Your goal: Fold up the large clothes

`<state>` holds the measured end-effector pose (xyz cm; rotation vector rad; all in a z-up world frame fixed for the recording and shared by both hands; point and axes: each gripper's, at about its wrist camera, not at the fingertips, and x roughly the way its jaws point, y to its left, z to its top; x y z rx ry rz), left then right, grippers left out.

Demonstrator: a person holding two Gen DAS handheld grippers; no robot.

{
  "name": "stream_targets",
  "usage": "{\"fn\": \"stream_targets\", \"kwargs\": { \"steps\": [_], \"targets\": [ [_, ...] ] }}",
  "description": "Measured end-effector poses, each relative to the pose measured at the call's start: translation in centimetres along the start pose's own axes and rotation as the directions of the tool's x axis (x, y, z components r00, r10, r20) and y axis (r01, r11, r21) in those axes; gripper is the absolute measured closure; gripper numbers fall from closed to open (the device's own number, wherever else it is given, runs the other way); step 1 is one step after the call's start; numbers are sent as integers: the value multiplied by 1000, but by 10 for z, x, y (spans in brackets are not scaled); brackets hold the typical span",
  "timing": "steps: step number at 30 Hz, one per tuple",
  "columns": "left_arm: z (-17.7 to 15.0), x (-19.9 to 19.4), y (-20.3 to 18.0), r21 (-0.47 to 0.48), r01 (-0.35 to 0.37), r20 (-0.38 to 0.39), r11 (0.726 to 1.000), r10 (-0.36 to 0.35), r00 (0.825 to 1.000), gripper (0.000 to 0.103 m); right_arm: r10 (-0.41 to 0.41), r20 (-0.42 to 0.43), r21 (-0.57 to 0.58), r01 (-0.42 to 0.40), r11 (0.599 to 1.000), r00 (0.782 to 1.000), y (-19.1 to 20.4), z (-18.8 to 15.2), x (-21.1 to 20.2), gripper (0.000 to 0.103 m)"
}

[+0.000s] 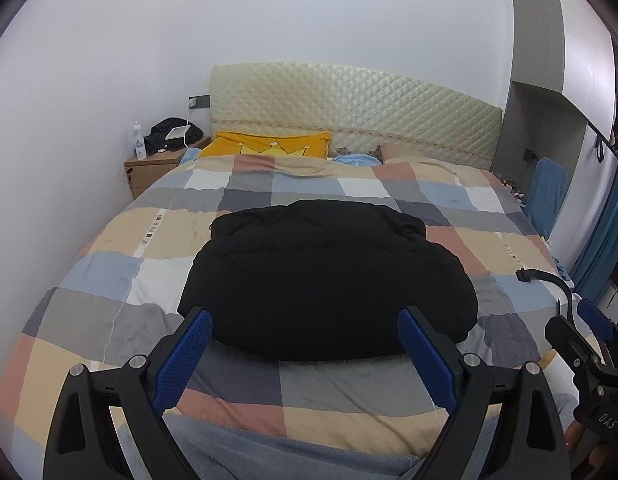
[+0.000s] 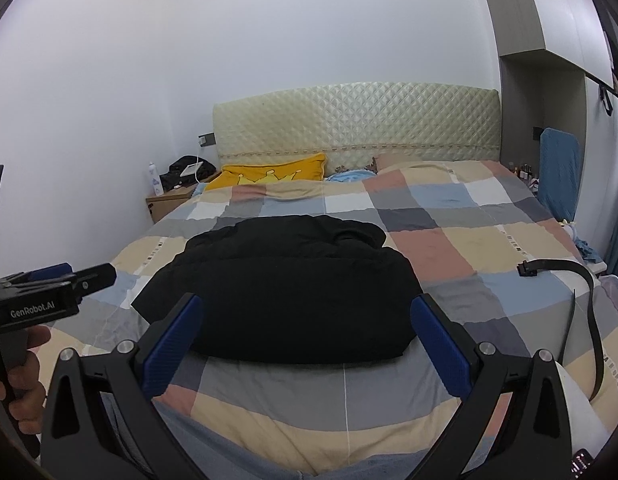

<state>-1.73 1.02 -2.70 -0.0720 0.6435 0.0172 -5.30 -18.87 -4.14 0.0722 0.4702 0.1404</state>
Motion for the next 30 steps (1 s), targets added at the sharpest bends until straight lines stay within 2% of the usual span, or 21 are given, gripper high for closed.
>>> {"fn": "stream_targets", "kwargs": {
  "steps": [26,30],
  "targets": [
    [-1,-3,-2,-2,-24,-53,1000,24,998,8,16,-19,5,-16,1000,1000,-2,5,1,0],
    [2,-6,-8,24,-51,-42,998,52,998,8,15,-20,8,-14,1000,1000,-3,6,1,0]
  ]
}}
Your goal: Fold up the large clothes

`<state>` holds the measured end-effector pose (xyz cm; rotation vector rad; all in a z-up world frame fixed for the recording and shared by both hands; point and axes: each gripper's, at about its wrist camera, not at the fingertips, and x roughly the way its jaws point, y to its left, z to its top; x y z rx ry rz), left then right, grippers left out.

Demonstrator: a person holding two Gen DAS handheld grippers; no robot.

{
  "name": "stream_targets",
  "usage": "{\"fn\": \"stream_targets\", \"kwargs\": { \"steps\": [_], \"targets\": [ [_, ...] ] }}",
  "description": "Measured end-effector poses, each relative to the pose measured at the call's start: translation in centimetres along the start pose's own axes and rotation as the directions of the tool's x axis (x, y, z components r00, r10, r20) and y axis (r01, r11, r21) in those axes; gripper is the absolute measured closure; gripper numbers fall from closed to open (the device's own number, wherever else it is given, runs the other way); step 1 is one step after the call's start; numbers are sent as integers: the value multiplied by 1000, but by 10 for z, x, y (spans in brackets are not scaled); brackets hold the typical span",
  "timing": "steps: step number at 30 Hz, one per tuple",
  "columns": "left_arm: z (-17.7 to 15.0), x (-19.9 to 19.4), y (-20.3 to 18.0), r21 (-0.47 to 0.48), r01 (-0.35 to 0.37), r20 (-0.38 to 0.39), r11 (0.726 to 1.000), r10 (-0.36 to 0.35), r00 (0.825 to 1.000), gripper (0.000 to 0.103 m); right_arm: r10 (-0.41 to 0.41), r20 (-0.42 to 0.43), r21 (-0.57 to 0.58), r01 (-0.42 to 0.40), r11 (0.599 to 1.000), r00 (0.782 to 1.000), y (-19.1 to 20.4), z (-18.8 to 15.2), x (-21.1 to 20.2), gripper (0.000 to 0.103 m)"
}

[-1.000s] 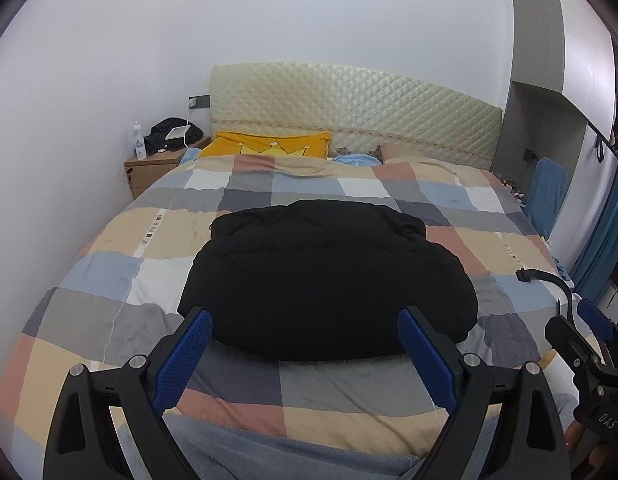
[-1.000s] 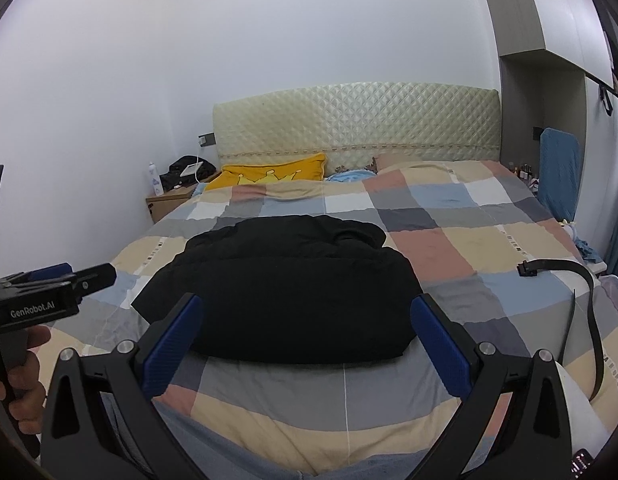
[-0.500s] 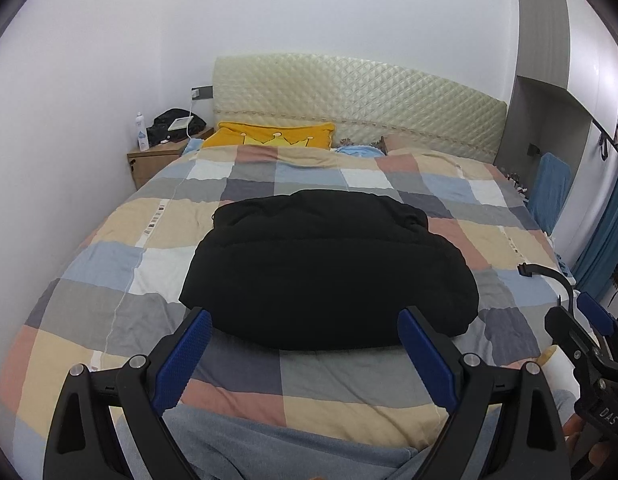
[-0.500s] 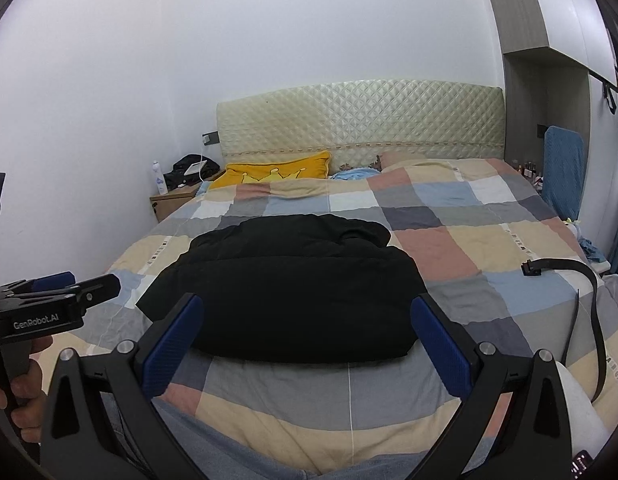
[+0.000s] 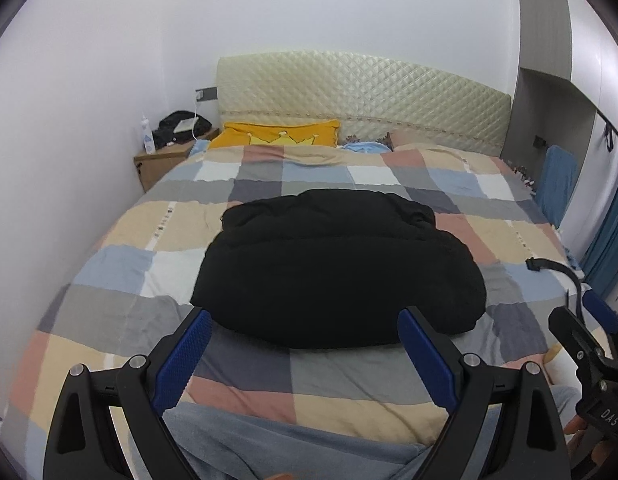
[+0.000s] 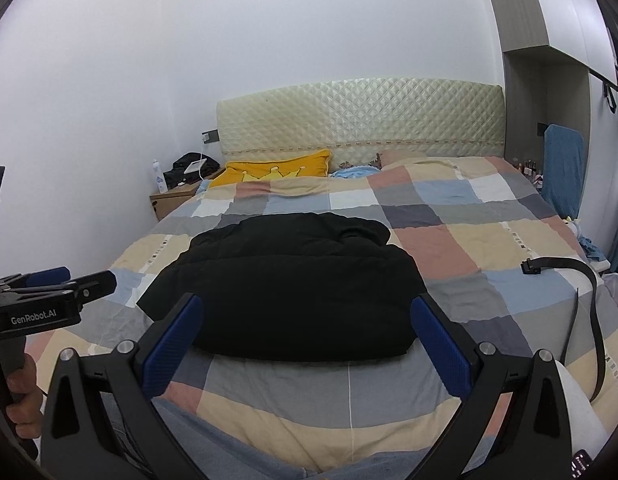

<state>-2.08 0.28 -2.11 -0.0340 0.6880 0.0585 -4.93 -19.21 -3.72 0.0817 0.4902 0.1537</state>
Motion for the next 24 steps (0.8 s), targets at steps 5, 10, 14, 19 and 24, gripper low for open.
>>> {"fn": "stream_targets", "kwargs": {
  "steps": [5,10,14,19,24],
  "targets": [
    [2,-7,-2,0,-23,20,1000,23,1000,8,-6,-9,-3,6,1000,1000,-3,0,0,0],
    [4,-10,5,-53,-6,7,999,6,1000,8,-12,-10,-14,12,1000,1000,-5,1,0,0],
    [4,-13,9,-70,4,1,998,-4,1000,8,-12,-11,-18,11,1000,1000,-5,2,-1,0],
    [3,-13,8,-59,9,-1,998,-9,1000,8,-10,-10,-15,9,1000,1000,-5,1,-1,0],
    [3,-13,6,-59,14,-11,998,-15,1000,8,-13,-14,-13,12,1000,1000,-7,2,-4,0]
  ]
}}
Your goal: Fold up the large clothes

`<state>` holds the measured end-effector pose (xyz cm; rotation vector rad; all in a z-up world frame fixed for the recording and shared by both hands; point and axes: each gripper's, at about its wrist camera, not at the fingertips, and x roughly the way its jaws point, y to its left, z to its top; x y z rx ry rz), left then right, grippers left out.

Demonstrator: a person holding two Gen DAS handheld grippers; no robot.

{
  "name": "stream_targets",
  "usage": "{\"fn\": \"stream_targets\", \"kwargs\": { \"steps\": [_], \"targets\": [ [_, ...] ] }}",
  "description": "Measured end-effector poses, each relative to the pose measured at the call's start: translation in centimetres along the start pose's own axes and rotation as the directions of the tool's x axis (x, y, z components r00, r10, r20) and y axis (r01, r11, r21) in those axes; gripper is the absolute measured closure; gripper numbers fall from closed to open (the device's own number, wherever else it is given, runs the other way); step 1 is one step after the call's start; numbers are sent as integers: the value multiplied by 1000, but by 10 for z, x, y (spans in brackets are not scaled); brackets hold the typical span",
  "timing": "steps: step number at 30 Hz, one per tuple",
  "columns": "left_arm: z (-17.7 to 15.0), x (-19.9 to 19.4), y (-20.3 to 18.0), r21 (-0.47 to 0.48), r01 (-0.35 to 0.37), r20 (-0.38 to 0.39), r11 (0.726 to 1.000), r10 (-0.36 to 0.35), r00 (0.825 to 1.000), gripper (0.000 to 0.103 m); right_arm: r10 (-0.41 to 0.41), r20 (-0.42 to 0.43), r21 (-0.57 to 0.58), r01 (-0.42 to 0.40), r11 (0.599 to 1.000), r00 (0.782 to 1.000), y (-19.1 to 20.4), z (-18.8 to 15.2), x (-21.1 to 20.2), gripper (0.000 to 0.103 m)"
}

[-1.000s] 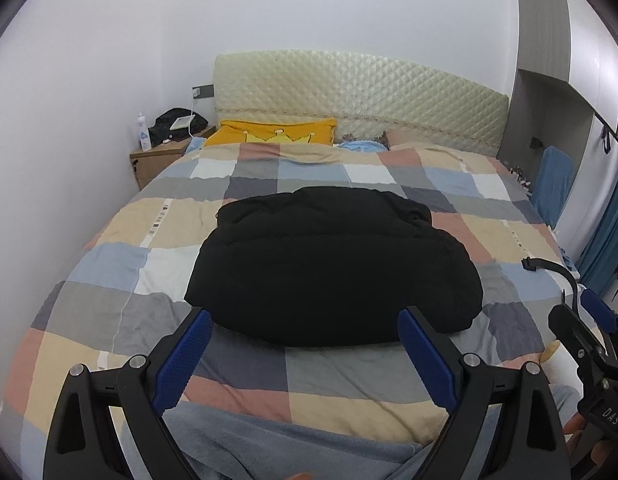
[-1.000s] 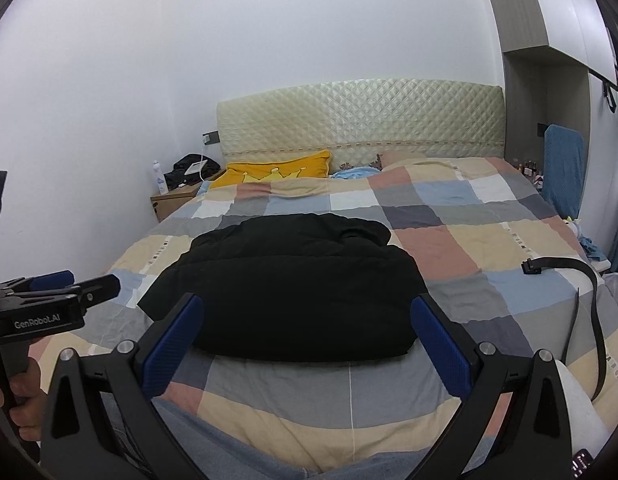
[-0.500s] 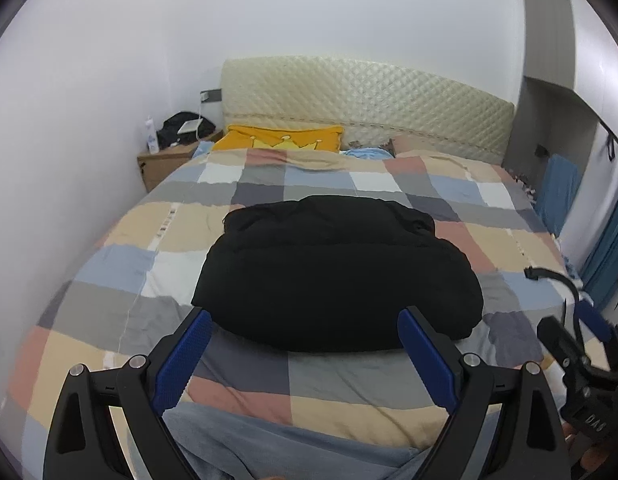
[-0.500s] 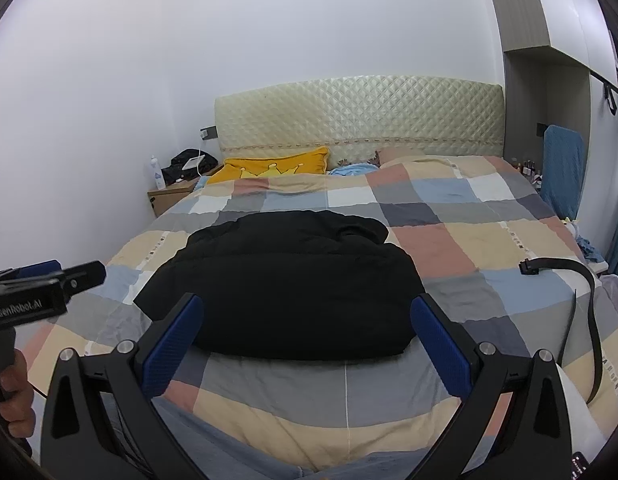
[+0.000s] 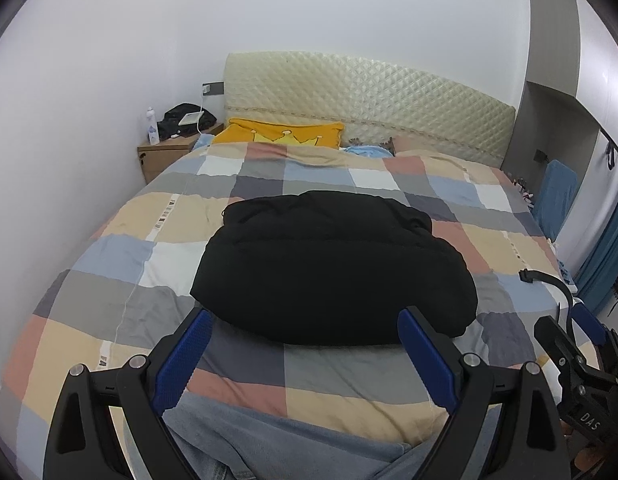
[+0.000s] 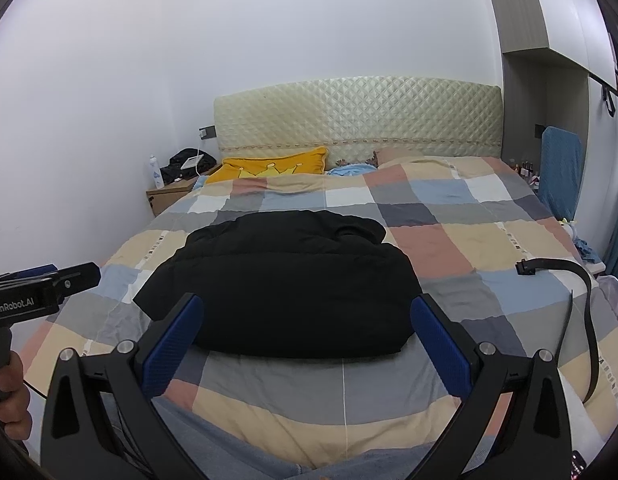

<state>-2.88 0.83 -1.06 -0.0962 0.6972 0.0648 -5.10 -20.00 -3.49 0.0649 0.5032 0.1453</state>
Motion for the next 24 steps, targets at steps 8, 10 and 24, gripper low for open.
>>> {"fn": "stream_targets", "kwargs": {
  "steps": [8,10,24],
  "targets": [
    [0,2,1,3,-3,-6,1000,3,1000,8,-9,-6,3,9,1000,1000,-4,-1,-4,0],
    [-1,2,1,0,-2,-9,1000,2,1000,8,-12,-7,1,12,1000,1000,-4,-1,-4,0],
    [-7,7,-4,39,34,-34,999,-33,999,8,-34,7,-14,34,999,999,7,2,-10,0]
  ]
}}
